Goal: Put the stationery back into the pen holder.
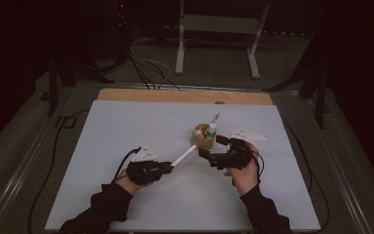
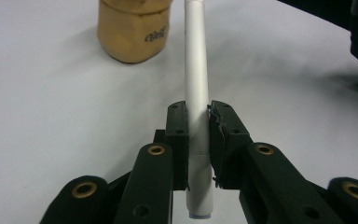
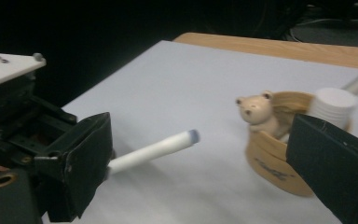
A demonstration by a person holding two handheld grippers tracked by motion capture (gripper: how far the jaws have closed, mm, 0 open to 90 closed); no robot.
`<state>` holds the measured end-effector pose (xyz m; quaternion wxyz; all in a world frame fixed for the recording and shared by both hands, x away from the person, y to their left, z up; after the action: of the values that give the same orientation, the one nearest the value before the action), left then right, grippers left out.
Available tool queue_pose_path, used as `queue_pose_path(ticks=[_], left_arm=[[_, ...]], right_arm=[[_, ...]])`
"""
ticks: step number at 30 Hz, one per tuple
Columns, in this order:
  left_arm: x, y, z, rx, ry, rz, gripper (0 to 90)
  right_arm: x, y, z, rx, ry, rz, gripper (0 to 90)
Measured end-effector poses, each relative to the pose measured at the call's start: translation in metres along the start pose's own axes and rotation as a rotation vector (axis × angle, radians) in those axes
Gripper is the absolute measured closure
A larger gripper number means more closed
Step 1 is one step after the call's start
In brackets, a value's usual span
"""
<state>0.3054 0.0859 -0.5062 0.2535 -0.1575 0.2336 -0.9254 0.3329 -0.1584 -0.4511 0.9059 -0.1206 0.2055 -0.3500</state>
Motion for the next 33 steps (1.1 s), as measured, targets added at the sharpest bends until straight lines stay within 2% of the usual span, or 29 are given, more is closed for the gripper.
queue_pose_path(ticks=[5, 9, 13, 16, 18, 19, 20, 21, 22, 23, 24, 25, 26, 27, 28, 29, 30, 31, 32, 33], left_arm=[[-0.002, -0.001, -0.001, 0.023, -0.025, -0.007, 79.4], [-0.002, -0.001, -0.001, 0.042, -0.03, -0.015, 79.4], [-0.002, -0.002, 0.0, 0.062, -0.033, -0.018, 79.4], [-0.004, -0.003, 0.0, 0.074, -0.048, -0.026, 79.4], [-0.004, -0.003, 0.0, 0.078, -0.043, -0.022, 79.4], [-0.004, -0.003, 0.0, 0.087, -0.04, -0.021, 79.4], [-0.004, -0.004, 0.001, 0.099, -0.031, -0.018, 79.4], [-0.004, -0.004, 0.001, 0.099, -0.031, -0.018, 79.4], [-0.004, -0.005, 0.002, 0.114, -0.027, -0.018, 79.4], [-0.004, -0.005, 0.002, 0.114, -0.027, -0.018, 79.4], [-0.003, -0.006, 0.003, 0.131, -0.013, -0.024, 79.4], [-0.003, -0.006, 0.003, 0.131, -0.013, -0.024, 79.4], [-0.002, -0.006, 0.003, 0.154, -0.004, -0.033, 79.4], [-0.002, -0.006, 0.003, 0.154, -0.004, -0.033, 79.4], [-0.002, -0.006, 0.003, 0.167, 0.009, -0.035, 79.4], [-0.002, -0.006, 0.003, 0.167, 0.009, -0.035, 79.4], [-0.002, -0.006, 0.003, 0.178, 0.017, -0.038, 79.4], [-0.002, -0.006, 0.003, 0.178, 0.017, -0.038, 79.4], [-0.002, -0.006, 0.003, 0.185, 0.028, -0.046, 79.4], [-0.002, -0.006, 0.003, 0.185, 0.028, -0.046, 79.4]], right_arm=[[-0.007, 0.006, 0.0, 0.015, -0.013, 0.045, 6.0], [-0.014, 0.013, 0.0, 0.009, -0.002, 0.075, 3.9], [-0.018, 0.019, 0.0, -0.006, 0.05, 0.085, 3.3], [-0.018, 0.024, -0.001, -0.008, 0.065, 0.068, 3.6], [-0.019, 0.025, -0.001, -0.011, 0.069, 0.069, 3.6], [-0.019, 0.027, -0.002, -0.017, 0.087, 0.076, 3.6], [-0.02, 0.031, -0.003, -0.022, 0.133, 0.091, 6.6], [-0.02, 0.031, -0.003, -0.022, 0.133, 0.091, 6.6], [-0.019, 0.034, -0.005, -0.026, 0.17, 0.077, 12.4], [-0.019, 0.034, -0.005, -0.026, 0.17, 0.077, 12.4], [-0.018, 0.035, -0.007, -0.032, 0.211, 0.08, 16.7], [-0.018, 0.035, -0.007, -0.032, 0.211, 0.08, 16.7], [-0.017, 0.036, -0.008, -0.039, 0.25, 0.098, 23.9], [-0.017, 0.036, -0.008, -0.039, 0.25, 0.098, 23.9], [-0.016, 0.036, -0.009, -0.044, 0.292, 0.12, 33.0], [-0.016, 0.036, -0.009, -0.044, 0.292, 0.12, 33.0], [-0.016, 0.036, -0.009, -0.047, 0.311, 0.125, 37.2], [-0.016, 0.036, -0.009, -0.047, 0.311, 0.125, 37.2], [-0.016, 0.036, -0.01, -0.052, 0.328, 0.137, 43.2], [-0.016, 0.036, -0.01, -0.052, 0.328, 0.137, 43.2]])
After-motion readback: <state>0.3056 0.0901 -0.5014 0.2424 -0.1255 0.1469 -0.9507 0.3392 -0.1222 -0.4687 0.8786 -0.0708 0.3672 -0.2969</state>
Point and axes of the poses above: each handheld gripper's, and its own axes: y roughly forward along the jaws, z roughly out of its top, x roughly to its right, the point moved 4 cm from there along y, roughly forward along the jaws, and after that the axes turned 2 degrees about x, right-handed, at the moved point
